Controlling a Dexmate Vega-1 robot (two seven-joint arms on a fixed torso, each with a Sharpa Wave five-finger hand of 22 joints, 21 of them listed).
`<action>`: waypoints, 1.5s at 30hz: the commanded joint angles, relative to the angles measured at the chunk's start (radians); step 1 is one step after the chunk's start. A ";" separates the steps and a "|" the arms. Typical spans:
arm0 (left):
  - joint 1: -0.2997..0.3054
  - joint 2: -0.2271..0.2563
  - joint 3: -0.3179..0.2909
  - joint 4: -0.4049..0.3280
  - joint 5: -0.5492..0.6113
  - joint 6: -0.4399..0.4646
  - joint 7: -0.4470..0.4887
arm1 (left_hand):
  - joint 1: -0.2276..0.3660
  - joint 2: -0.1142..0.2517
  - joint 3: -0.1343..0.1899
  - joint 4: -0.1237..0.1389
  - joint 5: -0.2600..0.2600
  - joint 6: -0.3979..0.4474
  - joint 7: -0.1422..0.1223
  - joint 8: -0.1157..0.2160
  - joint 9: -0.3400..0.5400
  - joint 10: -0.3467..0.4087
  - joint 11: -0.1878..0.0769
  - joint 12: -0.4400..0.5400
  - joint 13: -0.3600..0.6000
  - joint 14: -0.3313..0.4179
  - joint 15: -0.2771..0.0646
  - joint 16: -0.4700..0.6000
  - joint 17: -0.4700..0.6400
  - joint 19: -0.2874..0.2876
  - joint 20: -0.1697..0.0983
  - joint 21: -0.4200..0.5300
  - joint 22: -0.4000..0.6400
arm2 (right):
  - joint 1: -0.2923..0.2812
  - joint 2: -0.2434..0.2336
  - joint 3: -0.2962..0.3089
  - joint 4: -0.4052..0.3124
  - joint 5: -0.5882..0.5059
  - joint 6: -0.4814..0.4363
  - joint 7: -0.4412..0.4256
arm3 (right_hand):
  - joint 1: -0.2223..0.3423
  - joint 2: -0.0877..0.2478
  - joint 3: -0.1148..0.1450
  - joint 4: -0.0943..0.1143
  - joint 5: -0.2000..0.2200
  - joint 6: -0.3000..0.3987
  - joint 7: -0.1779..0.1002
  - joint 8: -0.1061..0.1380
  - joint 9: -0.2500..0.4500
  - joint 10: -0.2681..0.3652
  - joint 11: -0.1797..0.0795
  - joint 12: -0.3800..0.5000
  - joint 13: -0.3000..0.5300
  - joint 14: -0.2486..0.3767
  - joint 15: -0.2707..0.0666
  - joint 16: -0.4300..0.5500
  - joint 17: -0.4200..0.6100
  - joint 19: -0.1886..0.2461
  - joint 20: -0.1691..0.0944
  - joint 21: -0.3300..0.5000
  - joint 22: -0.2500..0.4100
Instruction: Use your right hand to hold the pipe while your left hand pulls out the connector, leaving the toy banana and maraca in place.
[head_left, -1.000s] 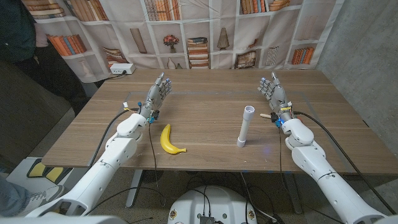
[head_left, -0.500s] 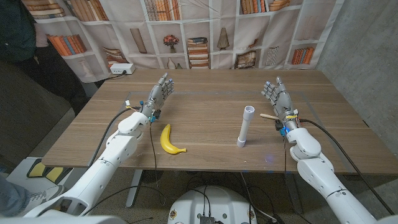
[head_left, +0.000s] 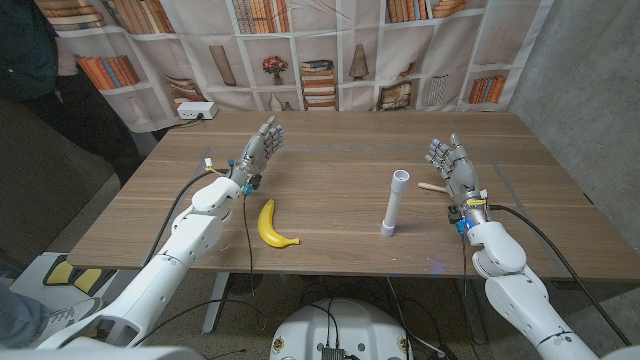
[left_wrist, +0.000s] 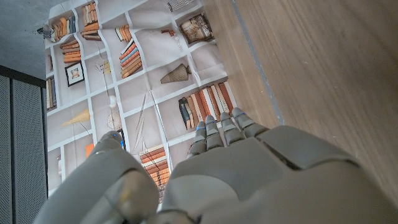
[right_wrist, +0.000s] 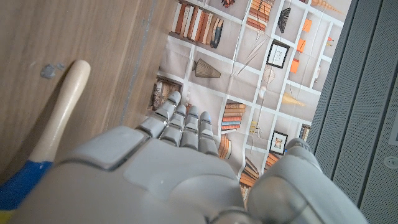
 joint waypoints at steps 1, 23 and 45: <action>0.001 -0.009 0.003 0.012 -0.004 -0.033 -0.027 | 0.007 -0.001 0.004 -0.008 0.009 0.000 -0.003 0.000 0.001 0.005 -0.002 0.007 0.005 0.010 -0.001 0.001 0.002 0.009 -0.022 -0.005 0.001 | -0.084 0.006 0.021 -0.045 -0.007 0.035 0.009 | 0.012 0.000 0.002 -0.006 0.007 0.006 -0.005 0.008 0.005 0.007 0.001 0.003 0.003 0.003 -0.004 0.005 0.001 0.013 -0.042 -0.001 0.004; -0.033 -0.033 0.045 0.075 0.058 -0.131 -0.058 | 0.026 -0.003 0.001 -0.018 0.009 0.004 -0.007 -0.004 0.002 0.010 -0.012 0.003 0.005 0.019 -0.010 -0.001 0.002 0.026 -0.026 -0.011 0.001 | -0.181 0.027 0.019 -0.078 -0.064 0.112 0.015 | 0.020 -0.009 -0.004 -0.015 0.010 0.008 -0.009 0.005 0.005 0.010 -0.002 0.001 0.003 0.006 -0.006 0.003 0.001 0.019 -0.043 -0.007 0.005; -0.057 -0.047 0.067 0.076 0.058 -0.093 -0.059 | 0.040 -0.001 0.000 -0.024 0.010 0.010 -0.008 -0.005 0.002 0.016 -0.014 0.001 0.006 0.024 -0.011 -0.003 0.002 0.031 -0.023 -0.020 0.001 | -0.280 0.021 0.010 -0.146 -0.208 0.134 -0.025 | 0.034 -0.021 -0.011 -0.029 0.018 0.015 -0.022 0.005 0.006 0.018 -0.011 0.001 0.004 0.011 -0.013 0.001 0.001 0.028 -0.047 -0.016 0.005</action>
